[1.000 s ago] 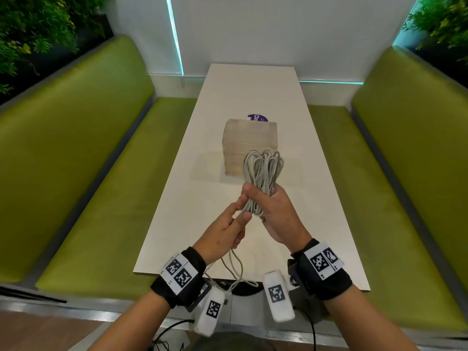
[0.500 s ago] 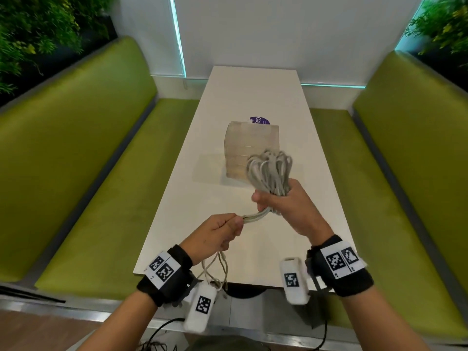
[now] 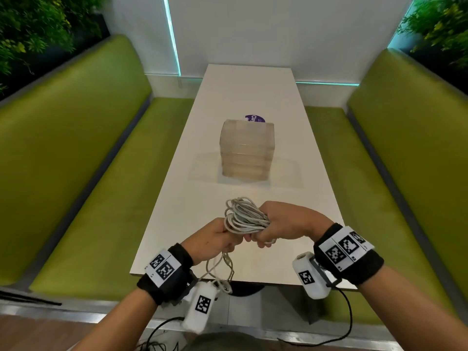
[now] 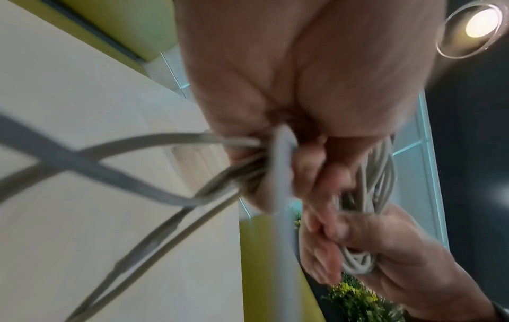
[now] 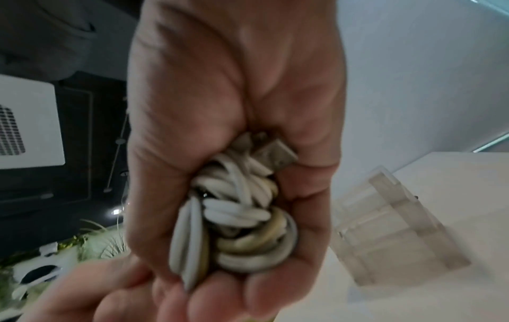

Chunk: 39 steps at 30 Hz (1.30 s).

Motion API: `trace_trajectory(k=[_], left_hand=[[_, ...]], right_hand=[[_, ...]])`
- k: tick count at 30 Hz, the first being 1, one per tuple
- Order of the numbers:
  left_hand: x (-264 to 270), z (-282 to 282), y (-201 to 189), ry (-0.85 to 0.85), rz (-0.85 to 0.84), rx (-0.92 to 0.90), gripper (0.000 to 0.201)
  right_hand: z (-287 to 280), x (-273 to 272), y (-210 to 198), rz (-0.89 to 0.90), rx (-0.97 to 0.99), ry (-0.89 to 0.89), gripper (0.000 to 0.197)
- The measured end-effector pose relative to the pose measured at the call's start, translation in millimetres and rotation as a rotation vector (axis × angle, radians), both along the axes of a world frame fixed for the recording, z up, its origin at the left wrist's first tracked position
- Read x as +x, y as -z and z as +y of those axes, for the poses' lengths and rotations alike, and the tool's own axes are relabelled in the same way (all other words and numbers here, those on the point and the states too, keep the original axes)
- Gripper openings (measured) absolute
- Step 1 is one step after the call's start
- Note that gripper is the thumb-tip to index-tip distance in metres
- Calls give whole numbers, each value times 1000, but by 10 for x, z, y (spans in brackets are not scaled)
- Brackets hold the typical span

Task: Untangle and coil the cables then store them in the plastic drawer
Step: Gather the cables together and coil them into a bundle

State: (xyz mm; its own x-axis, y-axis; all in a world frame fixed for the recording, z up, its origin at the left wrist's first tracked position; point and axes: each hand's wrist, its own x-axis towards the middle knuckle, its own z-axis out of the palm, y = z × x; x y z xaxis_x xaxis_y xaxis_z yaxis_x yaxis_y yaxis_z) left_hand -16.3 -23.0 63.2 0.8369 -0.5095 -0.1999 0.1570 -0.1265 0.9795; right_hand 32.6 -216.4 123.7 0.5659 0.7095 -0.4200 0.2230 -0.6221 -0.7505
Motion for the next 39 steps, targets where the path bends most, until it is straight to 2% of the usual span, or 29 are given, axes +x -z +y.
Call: trace_trajectory(k=[1, 2, 6, 8, 9, 12, 14, 16, 18, 20, 24, 30, 32, 35, 36, 37, 39], left_hand=[[-1, 36, -30, 53, 6, 5, 12], [11, 92, -43, 95, 24, -28, 21], [112, 264, -87, 51, 365, -353, 88], [119, 237, -114, 63, 472, -335, 106], [117, 205, -126, 74, 494, -300, 108], [87, 73, -128, 195, 439, -158, 100], [52, -7, -168, 261, 341, -31, 75], [31, -54, -232, 240, 275, 58, 41], [26, -57, -271, 209, 211, 122, 20], [4, -39, -265, 201, 170, 147, 17], [-24, -54, -214, 187, 134, 114, 7], [-22, -107, -161, 128, 112, 81, 18], [-11, -98, -143, 129, 109, 11, 41], [-4, -50, -61, 123, 89, -140, 88], [-10, -28, -19, 108, 78, -159, 93], [-22, -11, 11, 87, 65, -154, 90], [-45, 12, 100, 39, 27, -97, 59]], right_hand=[[-15, 17, -12, -14, -21, -16, 9], [-37, 32, -21, -34, -45, -32, 8], [-68, 46, -54, -144, -154, -99, 5], [1, 23, -86, -239, -262, -178, 3], [51, 7, -108, -291, -328, -226, 6], [208, -35, -162, -431, -488, -381, 13], [272, -42, -188, -457, -537, -429, 15], [280, -30, -199, -384, -514, -431, 21], [249, -6, -202, -230, -426, -385, 25], [226, -2, -211, -121, -354, -353, 26], [204, -3, -184, -100, -299, -326, 26], [168, 26, -107, -109, -293, -297, 14], [154, 53, -113, -146, -301, -283, 12], [125, 105, -152, -190, -294, -266, 9], [104, 125, -181, -198, -282, -254, 9], [73, 153, -224, -211, -270, -230, 10], [-8, 223, -345, -258, -239, -161, 12]])
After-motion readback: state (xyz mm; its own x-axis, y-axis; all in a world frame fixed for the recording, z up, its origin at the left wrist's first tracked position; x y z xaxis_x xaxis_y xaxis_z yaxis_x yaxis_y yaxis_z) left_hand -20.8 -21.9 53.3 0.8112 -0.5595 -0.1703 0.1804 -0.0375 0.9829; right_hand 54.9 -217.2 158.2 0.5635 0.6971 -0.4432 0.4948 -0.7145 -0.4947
